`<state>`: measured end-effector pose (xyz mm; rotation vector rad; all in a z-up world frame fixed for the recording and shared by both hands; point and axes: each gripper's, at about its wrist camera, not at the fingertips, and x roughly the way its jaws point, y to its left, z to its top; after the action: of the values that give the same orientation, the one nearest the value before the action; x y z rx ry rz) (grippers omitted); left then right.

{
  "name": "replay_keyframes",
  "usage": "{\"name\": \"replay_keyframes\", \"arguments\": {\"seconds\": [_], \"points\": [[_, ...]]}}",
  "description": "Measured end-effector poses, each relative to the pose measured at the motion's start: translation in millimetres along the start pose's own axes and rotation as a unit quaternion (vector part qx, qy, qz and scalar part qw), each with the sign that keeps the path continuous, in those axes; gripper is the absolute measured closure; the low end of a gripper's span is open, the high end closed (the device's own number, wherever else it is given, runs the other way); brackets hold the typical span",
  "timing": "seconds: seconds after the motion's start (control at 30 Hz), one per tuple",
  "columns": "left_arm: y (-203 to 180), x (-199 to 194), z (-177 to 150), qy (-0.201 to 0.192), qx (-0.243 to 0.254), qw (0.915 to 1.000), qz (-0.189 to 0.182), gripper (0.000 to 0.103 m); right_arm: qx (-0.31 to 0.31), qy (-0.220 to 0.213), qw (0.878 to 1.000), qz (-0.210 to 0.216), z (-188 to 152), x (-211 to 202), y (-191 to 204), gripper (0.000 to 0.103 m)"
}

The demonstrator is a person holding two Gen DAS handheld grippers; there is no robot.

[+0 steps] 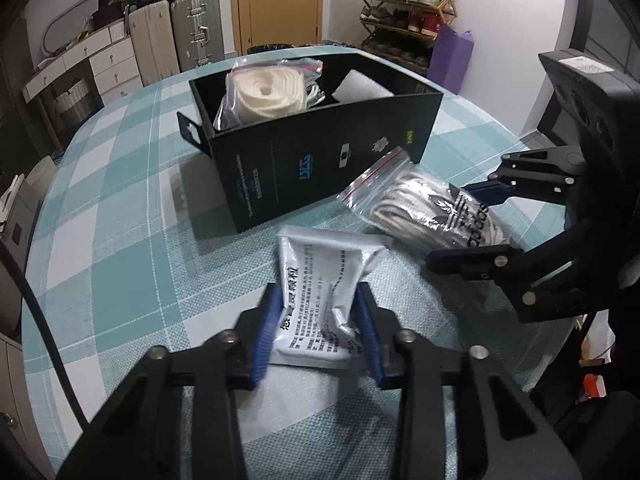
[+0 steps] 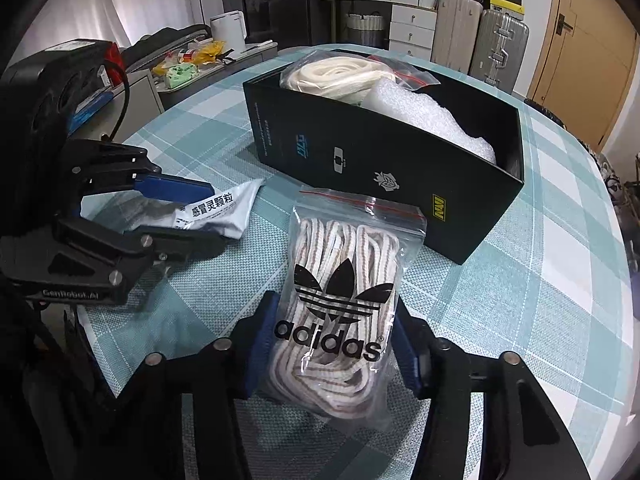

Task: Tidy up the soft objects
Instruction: 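Grasp the white medicine packet with the left gripper while the right gripper grasps the Adidas lace bag, then carry the medicine packet and Adidas bag over the black box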

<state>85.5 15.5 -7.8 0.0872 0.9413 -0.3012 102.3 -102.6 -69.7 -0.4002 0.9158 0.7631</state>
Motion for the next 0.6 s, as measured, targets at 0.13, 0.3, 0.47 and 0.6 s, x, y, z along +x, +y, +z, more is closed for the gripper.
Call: {"name": "replay_keyframes", "arguments": {"seconds": [0.13, 0.3, 0.47, 0.6], "points": [[1, -5, 2, -0.01, -0.003, 0.9999, 0.001, 0.07, -0.01, -0.01, 1.0, -0.002, -2, -5, -1, 0.057], [6, -13, 7, -0.027, -0.013, 0.9995, -0.001, 0.071, -0.015, -0.021, 1.0, -0.002, -2, -12, -1, 0.059], [9, -23, 10, -0.047, -0.021, 0.9987, -0.003, 0.071, -0.015, -0.039, 0.999, 0.008, 0, -24, -1, 0.06], [9, -31, 12, -0.057, -0.02, 0.9982, -0.003, 0.071, -0.016, -0.05, 0.999, 0.014, 0, -34, -1, 0.06]]}}
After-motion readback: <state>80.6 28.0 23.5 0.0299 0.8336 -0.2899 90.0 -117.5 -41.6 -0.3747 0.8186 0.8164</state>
